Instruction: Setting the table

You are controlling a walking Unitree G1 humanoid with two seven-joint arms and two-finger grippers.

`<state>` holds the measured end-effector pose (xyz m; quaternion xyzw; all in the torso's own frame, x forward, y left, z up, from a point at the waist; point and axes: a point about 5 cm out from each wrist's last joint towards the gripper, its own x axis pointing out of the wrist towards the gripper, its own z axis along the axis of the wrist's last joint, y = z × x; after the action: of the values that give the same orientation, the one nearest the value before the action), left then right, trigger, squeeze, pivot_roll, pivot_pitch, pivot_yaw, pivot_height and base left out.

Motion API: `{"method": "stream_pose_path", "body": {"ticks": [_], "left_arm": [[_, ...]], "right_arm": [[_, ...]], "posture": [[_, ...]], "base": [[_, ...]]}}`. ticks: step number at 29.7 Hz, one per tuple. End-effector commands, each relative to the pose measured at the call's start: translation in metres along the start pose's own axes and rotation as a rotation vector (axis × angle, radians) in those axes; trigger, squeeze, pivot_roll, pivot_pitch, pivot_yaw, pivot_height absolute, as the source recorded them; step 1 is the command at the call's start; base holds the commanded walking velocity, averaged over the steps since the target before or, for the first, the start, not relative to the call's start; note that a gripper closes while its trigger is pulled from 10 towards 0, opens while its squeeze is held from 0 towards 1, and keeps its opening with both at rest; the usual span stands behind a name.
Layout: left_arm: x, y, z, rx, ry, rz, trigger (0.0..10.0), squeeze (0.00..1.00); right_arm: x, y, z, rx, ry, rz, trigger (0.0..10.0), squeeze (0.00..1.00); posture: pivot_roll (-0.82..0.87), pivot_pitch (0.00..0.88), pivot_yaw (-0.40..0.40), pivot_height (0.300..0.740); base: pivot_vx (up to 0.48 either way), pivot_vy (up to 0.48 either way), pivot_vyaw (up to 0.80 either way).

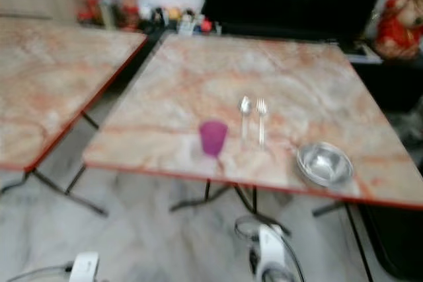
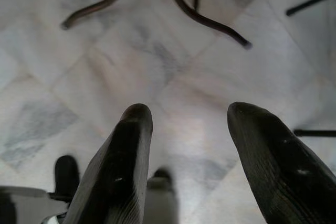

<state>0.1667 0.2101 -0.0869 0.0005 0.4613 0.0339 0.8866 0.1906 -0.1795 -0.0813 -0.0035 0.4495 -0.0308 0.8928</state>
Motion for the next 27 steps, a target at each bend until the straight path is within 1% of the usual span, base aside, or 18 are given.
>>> {"method": "stream_pose_path", "body": {"ticks": [1,11,15,16,17,18,19,22,24,27], "left_arm": [[-0.0003,-0.0043,-0.0049,-0.015,0.017,-0.005,10.0,0.0],[-0.0012,-0.0027,-0.0085,-0.015,0.029,-0.001,10.0,0.0],[-0.0009,-0.0034,-0.0078,-0.015,0.028,-0.003,10.0,0.0],[-0.0009,-0.0037,-0.0077,-0.015,0.028,-0.003,10.0,0.0],[-0.0009,-0.0037,-0.0077,-0.015,0.028,-0.003,10.0,0.0],[-0.0008,-0.004,-0.0077,-0.015,0.028,-0.004,10.0,0.0],[-0.0008,-0.0042,-0.0076,-0.015,0.028,-0.005,10.0,0.0],[-0.0008,-0.004,-0.0076,-0.013,0.028,-0.006,10.0,0.0],[-0.0008,-0.004,-0.0075,-0.007,0.03,-0.009,10.0,0.0],[-0.0008,-0.0041,-0.0075,-0.004,0.03,-0.011,10.0,0.0]], "right_arm": [[-0.001,-0.0096,-0.0034,0.029,0.014,-0.029,10.0,0.0],[-0.001,-0.0108,-0.0032,0.028,0.016,-0.043,10.0,0.0],[-0.0014,-0.0115,-0.0051,0.0,0.021,-0.045,10.0,0.0],[-0.0024,-0.0143,-0.0092,0.037,0.028,-0.068,10.0,0.0],[-0.0024,-0.0143,-0.0092,0.037,0.028,-0.068,10.0,0.0],[-0.0034,-0.0177,-0.0127,0.048,0.033,-0.09,10.0,0.0],[-0.004,-0.0195,-0.0111,0.054,0.001,-0.091,10.0,0.0],[-0.0042,-0.0181,-0.0095,0.05,-0.026,-0.075,10.0,0.0],[-0.0051,-0.0153,-0.0103,0.02,-0.048,-0.042,10.0,0.0],[-0.006,-0.0179,-0.0116,0.027,-0.061,-0.055,10.0,0.0]], "posture": [[0.01,0.0,-0.017,0.732],[0.01,0.0,-0.017,0.732],[0.01,0.0,-0.017,0.732],[0.01,0.0,-0.018,0.732],[0.01,0.0,-0.018,0.732],[0.01,0.0,-0.018,0.732],[0.01,0.0,-0.018,0.732],[0.0,0.0,-0.013,0.732],[0.0,0.0,-0.012,0.732],[-0.01,0.0,-0.01,0.732]], "base": [[0.0,0.0,0.0],[0.0,0.0,0.0],[0.0,0.0,0.0],[0.0,0.0,0.0],[0.0,0.0,0.0],[0.0,0.0,0.0],[0.0,0.0,0.0],[0.0,0.0,0.0],[0.0,0.0,0.0],[0.0,0.0,0.0]]}}
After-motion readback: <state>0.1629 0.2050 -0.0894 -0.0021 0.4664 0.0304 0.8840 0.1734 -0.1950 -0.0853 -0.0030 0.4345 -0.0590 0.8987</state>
